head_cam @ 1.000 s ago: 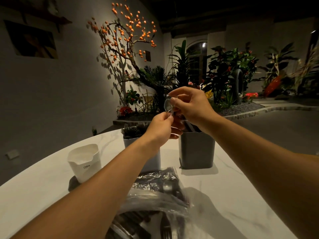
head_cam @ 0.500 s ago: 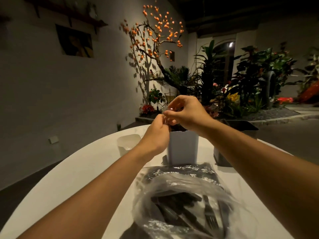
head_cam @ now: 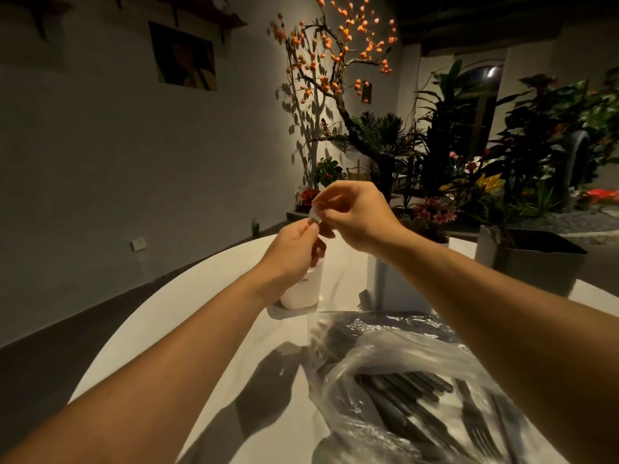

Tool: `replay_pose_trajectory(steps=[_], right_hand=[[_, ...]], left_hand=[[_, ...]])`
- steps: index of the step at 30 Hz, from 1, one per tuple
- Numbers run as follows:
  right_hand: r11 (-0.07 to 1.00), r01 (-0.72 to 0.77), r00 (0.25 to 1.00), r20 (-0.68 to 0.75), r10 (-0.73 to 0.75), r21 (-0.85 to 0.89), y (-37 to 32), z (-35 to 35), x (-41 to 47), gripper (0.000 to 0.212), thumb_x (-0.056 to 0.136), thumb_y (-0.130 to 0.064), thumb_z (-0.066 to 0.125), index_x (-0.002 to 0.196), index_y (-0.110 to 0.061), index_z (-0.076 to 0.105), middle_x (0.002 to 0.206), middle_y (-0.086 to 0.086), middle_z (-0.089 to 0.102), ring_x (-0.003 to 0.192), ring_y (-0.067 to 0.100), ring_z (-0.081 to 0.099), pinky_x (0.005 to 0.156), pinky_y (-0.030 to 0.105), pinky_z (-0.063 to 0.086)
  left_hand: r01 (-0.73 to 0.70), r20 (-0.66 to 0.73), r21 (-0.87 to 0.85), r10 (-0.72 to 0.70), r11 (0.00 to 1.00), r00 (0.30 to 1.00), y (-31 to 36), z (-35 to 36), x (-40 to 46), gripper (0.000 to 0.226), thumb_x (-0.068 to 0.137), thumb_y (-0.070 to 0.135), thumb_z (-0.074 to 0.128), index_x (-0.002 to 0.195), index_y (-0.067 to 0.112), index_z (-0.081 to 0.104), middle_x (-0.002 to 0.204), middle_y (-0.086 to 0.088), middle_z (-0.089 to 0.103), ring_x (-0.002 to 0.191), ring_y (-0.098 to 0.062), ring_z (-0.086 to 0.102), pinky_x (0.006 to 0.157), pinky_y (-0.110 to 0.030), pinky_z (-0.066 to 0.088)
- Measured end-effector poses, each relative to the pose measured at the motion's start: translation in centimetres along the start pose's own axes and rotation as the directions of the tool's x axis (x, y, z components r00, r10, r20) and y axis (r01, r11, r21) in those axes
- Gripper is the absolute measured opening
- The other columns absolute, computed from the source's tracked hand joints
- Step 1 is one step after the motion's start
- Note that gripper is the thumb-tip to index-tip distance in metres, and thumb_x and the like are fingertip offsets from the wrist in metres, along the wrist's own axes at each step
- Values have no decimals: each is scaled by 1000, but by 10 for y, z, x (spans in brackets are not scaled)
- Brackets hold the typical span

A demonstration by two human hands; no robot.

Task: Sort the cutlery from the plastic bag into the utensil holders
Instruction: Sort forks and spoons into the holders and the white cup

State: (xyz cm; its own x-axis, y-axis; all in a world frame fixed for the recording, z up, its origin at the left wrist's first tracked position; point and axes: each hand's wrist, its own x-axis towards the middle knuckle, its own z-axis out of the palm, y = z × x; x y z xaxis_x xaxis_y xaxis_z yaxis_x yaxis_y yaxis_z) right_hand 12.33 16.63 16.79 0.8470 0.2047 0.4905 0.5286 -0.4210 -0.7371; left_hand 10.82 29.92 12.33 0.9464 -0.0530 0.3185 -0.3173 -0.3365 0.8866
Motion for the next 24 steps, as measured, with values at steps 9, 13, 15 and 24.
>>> replay_pose_trajectory(steps=[9,13,15,24], right_hand=[[924,115,976,-134,-174,-366,51,56,44,21,86,-5,72,102,-16,62,98,0,66,87,16,63,78,36,59],[812,111,989,145,-33,-573,87,81,49,13,91,-15,69,102,-23,70,103,0,70,94,22,66,81,35,58],[738,132,973,227,30,-662,96,82,46,21,91,-18,70,110,-25,73,111,2,70,97,24,65,84,32,56],[783,100,992,125,-29,-613,59,23,11,19,91,-18,65,108,-23,71,109,-2,65,96,18,62,82,38,57]], left_hand=[[32,-326,65,-9,997,945,-41,-25,38,38,106,26,31,103,14,67,101,-1,66,100,-20,59,90,-40,49],[89,-326,91,-55,992,944,-62,-21,47,42,108,31,26,108,16,65,108,-2,64,103,-18,56,84,-32,43],[111,-321,100,-74,989,944,-67,-18,48,43,109,31,25,110,15,65,109,-3,64,104,-18,56,83,-31,42],[66,-239,54,-51,996,970,-36,3,20,29,106,29,36,107,18,62,98,-1,65,97,-21,62,89,-42,54]])
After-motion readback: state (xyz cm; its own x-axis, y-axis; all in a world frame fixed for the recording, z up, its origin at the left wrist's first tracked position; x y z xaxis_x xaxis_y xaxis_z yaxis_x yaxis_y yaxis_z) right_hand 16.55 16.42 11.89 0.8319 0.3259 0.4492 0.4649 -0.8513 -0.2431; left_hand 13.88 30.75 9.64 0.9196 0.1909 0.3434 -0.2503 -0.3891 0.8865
